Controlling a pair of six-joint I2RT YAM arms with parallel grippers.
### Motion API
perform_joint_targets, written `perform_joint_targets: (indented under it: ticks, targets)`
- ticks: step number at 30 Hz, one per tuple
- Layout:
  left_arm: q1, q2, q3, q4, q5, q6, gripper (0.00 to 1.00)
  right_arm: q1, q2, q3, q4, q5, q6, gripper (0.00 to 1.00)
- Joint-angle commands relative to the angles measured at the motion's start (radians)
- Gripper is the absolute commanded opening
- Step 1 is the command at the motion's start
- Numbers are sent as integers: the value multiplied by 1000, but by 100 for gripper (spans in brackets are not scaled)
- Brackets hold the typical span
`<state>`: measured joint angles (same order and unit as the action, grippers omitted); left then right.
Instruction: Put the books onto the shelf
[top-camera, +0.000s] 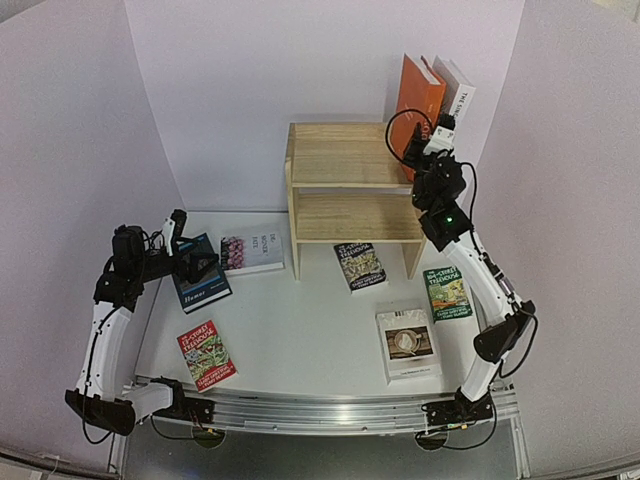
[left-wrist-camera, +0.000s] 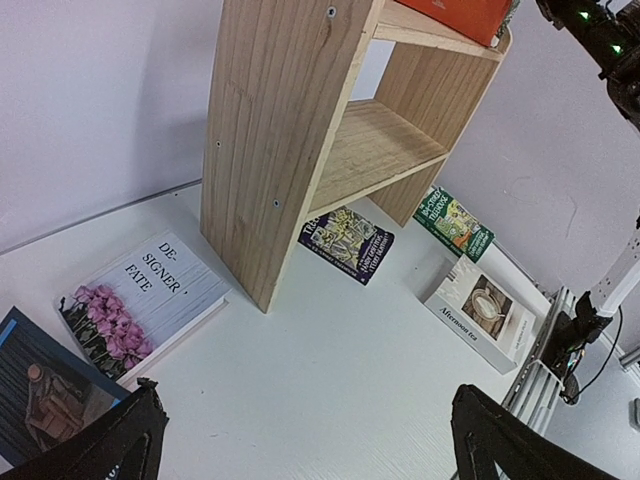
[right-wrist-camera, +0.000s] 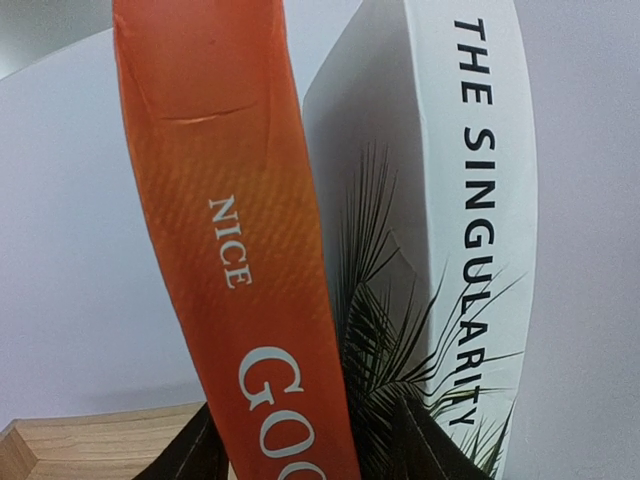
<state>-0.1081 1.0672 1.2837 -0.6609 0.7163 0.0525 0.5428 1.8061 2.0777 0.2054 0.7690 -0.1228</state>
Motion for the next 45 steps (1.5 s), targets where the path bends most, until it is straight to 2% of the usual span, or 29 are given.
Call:
perform_joint_targets:
  ticks: [1,20,40,45]
  targets:
    - [1,-5,-2,26,25,2,100,27,-31,-22,68,35,-21,54]
    - [1,1,-6,20,38,1,100,58,-36,-51,137,151,-72,53]
    - [2,20,-10,-5,46,-2,100,98,-134,-200,169,223,-89,53]
    - [1,49,9,-51,19,-1,100,115,-193,-285,168,225,-77,54]
